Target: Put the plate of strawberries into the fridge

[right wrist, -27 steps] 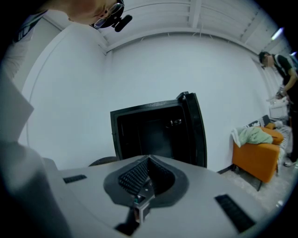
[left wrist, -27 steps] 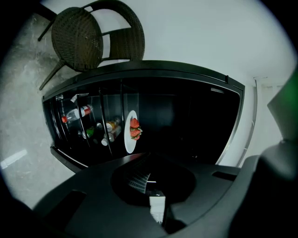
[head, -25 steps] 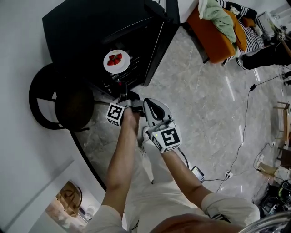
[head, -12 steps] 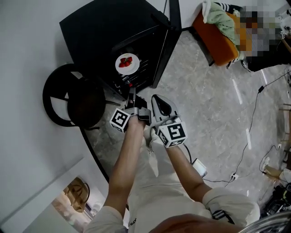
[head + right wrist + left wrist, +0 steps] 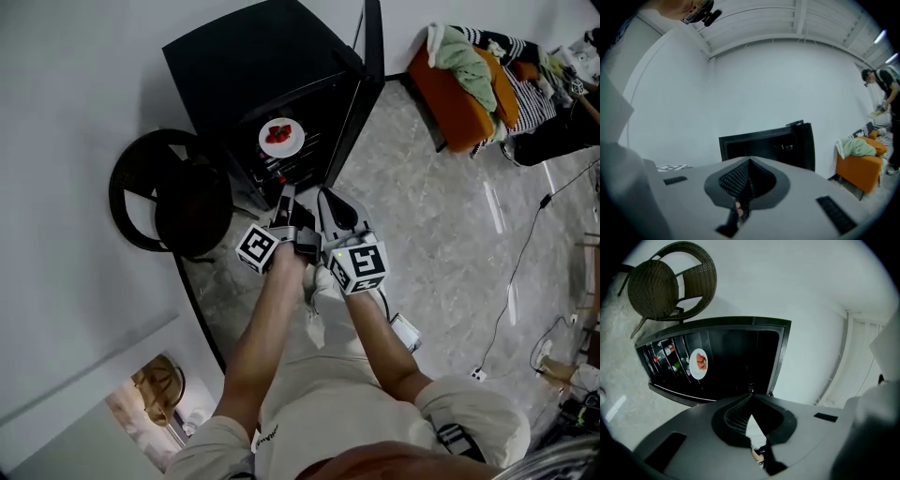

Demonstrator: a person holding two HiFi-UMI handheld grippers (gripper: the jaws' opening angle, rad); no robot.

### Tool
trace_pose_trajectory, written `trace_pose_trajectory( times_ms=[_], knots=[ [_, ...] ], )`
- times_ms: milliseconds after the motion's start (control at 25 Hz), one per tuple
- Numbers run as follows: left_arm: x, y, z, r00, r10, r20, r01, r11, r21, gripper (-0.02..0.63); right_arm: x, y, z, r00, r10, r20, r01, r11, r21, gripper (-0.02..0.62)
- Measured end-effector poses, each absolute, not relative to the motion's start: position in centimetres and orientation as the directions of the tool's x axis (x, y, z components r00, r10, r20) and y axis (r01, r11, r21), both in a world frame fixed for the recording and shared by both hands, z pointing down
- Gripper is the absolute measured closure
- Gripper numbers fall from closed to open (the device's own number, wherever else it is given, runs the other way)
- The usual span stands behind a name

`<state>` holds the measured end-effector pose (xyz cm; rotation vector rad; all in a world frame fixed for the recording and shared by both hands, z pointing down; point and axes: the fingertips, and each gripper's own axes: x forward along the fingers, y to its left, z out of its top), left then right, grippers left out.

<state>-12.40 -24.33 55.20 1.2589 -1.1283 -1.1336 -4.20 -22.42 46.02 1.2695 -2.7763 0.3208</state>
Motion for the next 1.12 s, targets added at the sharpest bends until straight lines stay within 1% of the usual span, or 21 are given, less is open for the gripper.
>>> trace_pose_trajectory(
  times_ms=[160, 480, 640, 800, 1000, 1120],
  knots=[
    [-13.2, -23.8, 52.5, 0.110, -0.994, -0.012, -0.012, -0.013, 1.000, 0.606, -4.6, -22.3, 44.2, -0.665, -0.731, 0.152, -0.747, 0.649, -0.143, 0.583],
    [-12.9, -22.9, 45.6, 0.124, -0.989, -0.083, -0.011, -0.085, 0.996, 0.606, -3.8, -21.4, 41.2, -0.667, -0.722, 0.185, -0.745, 0.652, -0.139, 0.583],
    [-12.4, -22.4, 41.9, 0.146, -0.981, -0.128, -0.075, -0.140, 0.987, 0.606, -4.1, -21.1, 39.3, -0.680, -0.710, 0.182, -0.733, 0.665, -0.146, 0.583],
    [-12.6, -21.3, 40.4, 0.148, -0.980, -0.132, -0.128, -0.152, 0.980, 0.606, -4.5, -20.8, 37.3, -0.688, -0.706, 0.170, -0.726, 0.673, -0.141, 0.583],
    [-12.5, -20.3, 37.4, 0.182, -0.970, -0.164, -0.203, -0.200, 0.959, 0.606, -4.5, -21.0, 34.5, -0.696, -0.705, 0.140, -0.718, 0.684, -0.125, 0.583],
    [-12.1, -19.3, 36.1, 0.205, -0.964, -0.171, -0.269, -0.223, 0.937, 0.606, -4.4, -20.4, 33.8, -0.702, -0.700, 0.133, -0.712, 0.691, -0.122, 0.583]
  ],
)
